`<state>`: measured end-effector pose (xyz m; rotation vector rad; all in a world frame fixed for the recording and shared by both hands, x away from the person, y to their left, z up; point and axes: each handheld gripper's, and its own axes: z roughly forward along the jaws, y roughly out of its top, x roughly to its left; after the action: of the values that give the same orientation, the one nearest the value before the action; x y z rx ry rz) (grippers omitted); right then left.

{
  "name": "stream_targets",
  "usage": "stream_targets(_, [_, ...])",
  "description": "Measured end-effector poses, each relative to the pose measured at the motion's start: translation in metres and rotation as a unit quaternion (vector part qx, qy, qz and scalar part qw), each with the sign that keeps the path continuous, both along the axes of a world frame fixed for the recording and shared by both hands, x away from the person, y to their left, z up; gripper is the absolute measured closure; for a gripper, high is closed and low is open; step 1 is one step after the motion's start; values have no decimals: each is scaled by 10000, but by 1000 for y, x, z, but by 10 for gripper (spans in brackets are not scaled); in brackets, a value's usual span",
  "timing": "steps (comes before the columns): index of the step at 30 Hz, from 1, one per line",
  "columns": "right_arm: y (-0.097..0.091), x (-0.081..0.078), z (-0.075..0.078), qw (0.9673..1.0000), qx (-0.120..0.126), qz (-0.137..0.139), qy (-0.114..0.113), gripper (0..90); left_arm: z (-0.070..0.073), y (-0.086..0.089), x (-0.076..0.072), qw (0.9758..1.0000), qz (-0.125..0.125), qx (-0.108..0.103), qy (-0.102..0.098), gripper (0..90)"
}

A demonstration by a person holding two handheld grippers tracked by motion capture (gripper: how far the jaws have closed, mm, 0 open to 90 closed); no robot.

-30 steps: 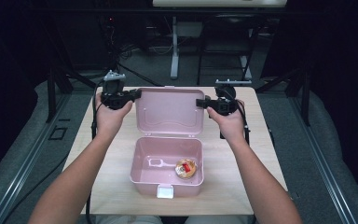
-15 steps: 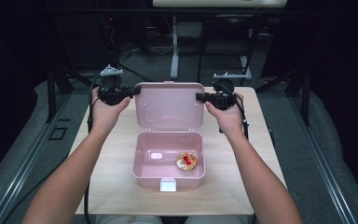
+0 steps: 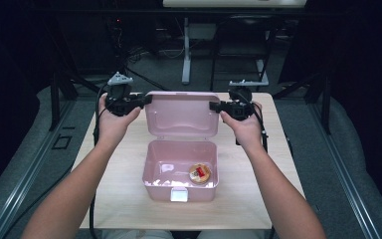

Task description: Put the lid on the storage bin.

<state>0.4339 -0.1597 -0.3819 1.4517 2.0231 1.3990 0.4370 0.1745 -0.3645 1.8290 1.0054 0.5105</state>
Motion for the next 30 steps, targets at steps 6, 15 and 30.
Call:
stream_targets(6, [2, -7, 2, 9999, -117, 33, -112, 688, 1, 3, -8, 9999, -111, -53, -36, 753])
stream_targets(15, [8, -28, 9, 9988, -437, 21, -216, 671, 4, 6, -29, 9995, -290, 62, -48, 730])
stream_targets(30, [3, -59, 10, 9983, -441, 161, -335, 667, 1, 14, -60, 9984, -556, 39, -37, 687])
